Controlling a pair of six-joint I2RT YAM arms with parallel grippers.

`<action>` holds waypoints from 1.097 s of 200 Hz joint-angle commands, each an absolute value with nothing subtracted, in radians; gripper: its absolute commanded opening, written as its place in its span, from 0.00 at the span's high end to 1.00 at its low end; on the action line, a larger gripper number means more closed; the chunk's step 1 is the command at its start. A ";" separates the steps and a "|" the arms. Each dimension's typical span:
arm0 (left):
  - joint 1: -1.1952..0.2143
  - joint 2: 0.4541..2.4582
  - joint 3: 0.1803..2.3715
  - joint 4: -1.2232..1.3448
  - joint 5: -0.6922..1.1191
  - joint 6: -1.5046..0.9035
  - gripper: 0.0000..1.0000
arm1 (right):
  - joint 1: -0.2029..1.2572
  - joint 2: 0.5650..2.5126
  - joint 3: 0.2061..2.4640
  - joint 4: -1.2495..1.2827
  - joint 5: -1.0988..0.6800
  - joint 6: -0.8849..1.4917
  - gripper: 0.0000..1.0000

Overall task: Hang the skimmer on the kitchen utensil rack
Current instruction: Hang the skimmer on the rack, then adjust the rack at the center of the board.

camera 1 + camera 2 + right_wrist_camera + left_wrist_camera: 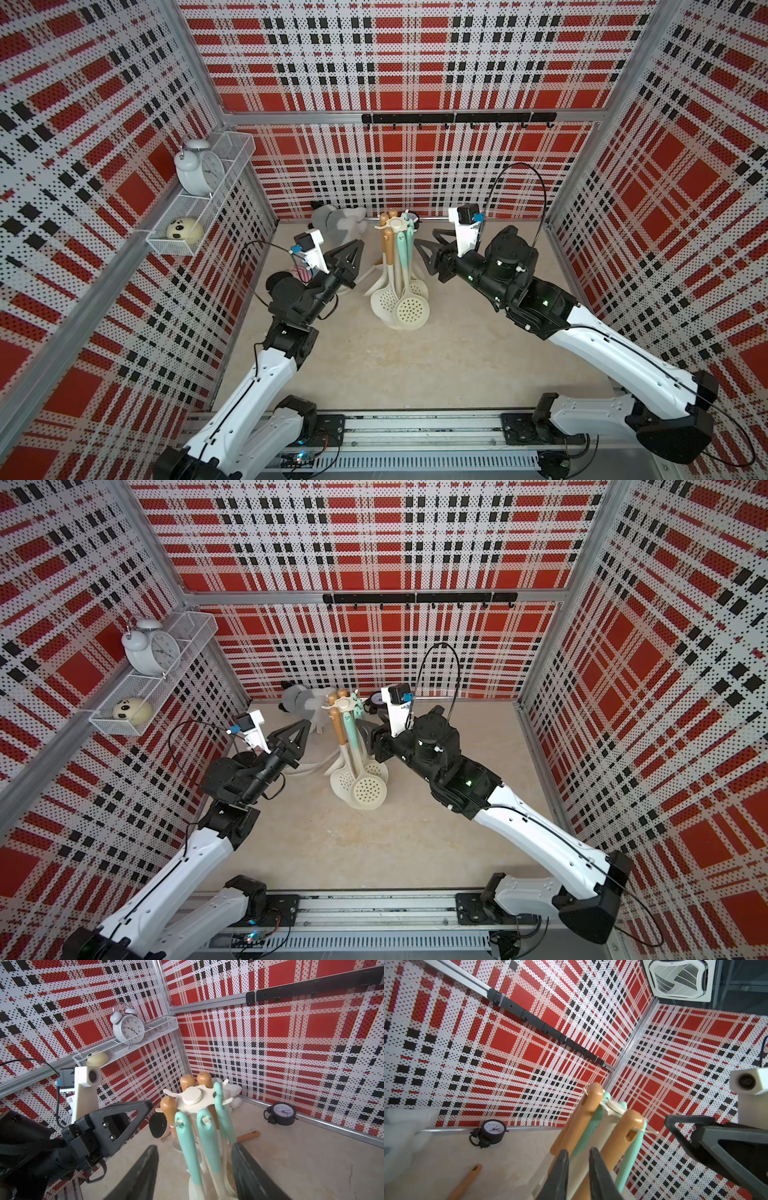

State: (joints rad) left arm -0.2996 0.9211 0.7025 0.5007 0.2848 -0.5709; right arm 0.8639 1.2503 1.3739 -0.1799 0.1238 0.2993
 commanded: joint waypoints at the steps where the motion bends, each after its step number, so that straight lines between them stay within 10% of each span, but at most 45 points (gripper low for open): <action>1: -0.276 0.955 0.774 0.535 0.302 -0.597 0.79 | 0.836 1.298 1.411 -0.230 0.105 0.291 0.46; 72: -0.256 1.087 0.925 0.457 0.384 -0.597 0.84 | 0.760 1.362 1.451 -0.209 -0.031 0.305 0.69; 135: -0.266 1.147 0.968 0.453 0.463 -0.584 0.85 | 0.752 1.355 1.439 -0.158 -0.127 0.286 0.61; 219: -0.342 1.111 0.934 0.453 0.479 -0.524 0.86 | 0.707 1.379 1.471 -0.182 -0.080 0.293 0.83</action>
